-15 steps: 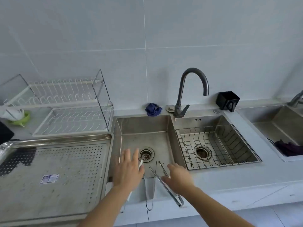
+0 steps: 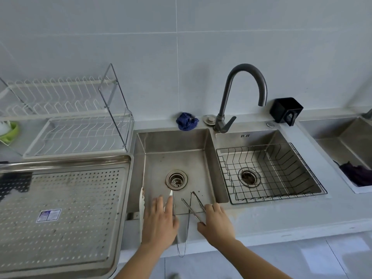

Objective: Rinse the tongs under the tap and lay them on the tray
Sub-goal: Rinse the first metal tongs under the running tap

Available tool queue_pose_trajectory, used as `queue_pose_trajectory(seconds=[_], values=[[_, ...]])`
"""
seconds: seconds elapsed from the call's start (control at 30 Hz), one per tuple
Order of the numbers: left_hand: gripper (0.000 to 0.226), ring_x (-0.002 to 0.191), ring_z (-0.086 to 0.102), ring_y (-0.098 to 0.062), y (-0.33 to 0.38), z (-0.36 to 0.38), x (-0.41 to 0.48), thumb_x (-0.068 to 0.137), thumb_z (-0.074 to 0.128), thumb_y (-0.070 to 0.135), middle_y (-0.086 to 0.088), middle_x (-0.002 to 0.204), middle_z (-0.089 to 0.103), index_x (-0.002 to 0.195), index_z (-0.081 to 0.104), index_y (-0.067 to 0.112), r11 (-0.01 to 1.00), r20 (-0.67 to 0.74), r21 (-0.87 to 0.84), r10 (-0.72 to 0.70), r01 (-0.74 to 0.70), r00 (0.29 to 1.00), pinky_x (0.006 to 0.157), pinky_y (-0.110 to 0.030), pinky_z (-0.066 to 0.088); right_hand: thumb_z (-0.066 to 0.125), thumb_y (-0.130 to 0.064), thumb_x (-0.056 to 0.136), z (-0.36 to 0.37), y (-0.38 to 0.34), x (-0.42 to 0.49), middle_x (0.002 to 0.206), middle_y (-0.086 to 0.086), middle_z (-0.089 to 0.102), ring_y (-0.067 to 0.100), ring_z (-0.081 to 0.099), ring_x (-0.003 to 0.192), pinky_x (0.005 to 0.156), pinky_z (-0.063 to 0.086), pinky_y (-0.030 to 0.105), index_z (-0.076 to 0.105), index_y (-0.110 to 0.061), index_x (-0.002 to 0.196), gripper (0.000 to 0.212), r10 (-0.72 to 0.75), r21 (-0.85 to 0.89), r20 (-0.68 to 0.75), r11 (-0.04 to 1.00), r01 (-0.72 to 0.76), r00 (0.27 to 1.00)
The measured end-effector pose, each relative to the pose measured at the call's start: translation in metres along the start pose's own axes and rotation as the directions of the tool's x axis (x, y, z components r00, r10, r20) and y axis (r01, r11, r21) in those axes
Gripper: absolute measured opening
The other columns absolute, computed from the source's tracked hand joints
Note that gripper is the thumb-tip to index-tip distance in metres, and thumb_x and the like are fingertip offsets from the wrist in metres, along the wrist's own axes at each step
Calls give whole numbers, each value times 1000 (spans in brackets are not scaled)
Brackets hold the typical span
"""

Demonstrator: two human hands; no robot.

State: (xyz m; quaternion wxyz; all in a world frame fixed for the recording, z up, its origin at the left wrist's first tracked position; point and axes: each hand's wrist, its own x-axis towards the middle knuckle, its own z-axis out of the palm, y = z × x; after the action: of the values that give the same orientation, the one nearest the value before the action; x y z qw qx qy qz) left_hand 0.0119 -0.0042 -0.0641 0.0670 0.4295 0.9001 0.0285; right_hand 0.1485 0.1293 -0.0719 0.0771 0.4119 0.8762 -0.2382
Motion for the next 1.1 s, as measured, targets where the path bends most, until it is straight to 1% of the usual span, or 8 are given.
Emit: queue_pose_trajectory(seconds=[0.37,0.47,0.53,0.6,0.67,0.73,0.93,1.1], values=[[70,138,42,-30,19,0,-2,94,52,45,-14,152,41,155,31,17,994,-21,-53,-100,99,995,112,-45,39,65,-41,83,-12,9,6,120,-1,52,21,56,107,81,51,32,50,-19,136,59,-50,264,-85,962,71,995],[66,137,44,-29,36,-11,0,95,54,43,-9,152,41,152,36,16,968,-67,-233,-113,94,991,110,-41,43,68,-40,84,-20,8,8,120,-2,52,19,55,108,83,51,31,50,-17,138,62,-87,321,-125,939,123,988],[59,134,45,-19,51,-24,5,95,54,47,7,145,44,148,40,22,836,-31,-531,-179,135,983,106,-37,45,69,-41,84,-25,4,9,122,-2,52,20,55,111,85,50,30,49,-16,140,64,-107,352,-155,923,156,982],[47,128,52,-10,68,-39,13,91,59,51,21,131,54,134,53,33,501,144,-833,-211,234,967,104,-34,45,70,-43,85,-31,1,9,117,-5,50,20,57,110,81,47,27,51,-17,139,63,-118,376,-198,908,187,973],[44,115,64,-11,82,-49,21,84,67,54,14,114,72,120,64,30,143,273,-944,-163,297,948,99,-31,50,72,-45,84,-38,0,7,110,-10,47,17,58,105,76,44,25,52,-19,135,61,-135,383,-241,897,222,961],[40,113,68,-14,94,-52,26,88,72,39,3,114,76,123,66,21,-42,329,-944,-144,327,933,100,-33,51,73,-46,83,-45,0,6,107,-12,47,16,59,102,74,47,25,54,-21,131,57,-155,397,-272,881,257,950],[16,101,74,-23,126,-61,34,97,63,15,-12,104,78,102,78,16,-332,399,-880,-133,339,907,72,-28,59,68,-31,82,-70,8,-3,102,-16,49,2,58,93,71,50,12,55,-27,134,53,-200,486,-303,808,332,932],[17,97,73,-27,141,-72,40,94,66,15,-16,103,76,107,78,13,-413,382,-850,-55,327,922,77,-35,59,64,-37,81,-96,30,-10,100,-15,56,3,61,93,78,54,22,52,-46,134,55,-258,575,-275,728,374,926]])
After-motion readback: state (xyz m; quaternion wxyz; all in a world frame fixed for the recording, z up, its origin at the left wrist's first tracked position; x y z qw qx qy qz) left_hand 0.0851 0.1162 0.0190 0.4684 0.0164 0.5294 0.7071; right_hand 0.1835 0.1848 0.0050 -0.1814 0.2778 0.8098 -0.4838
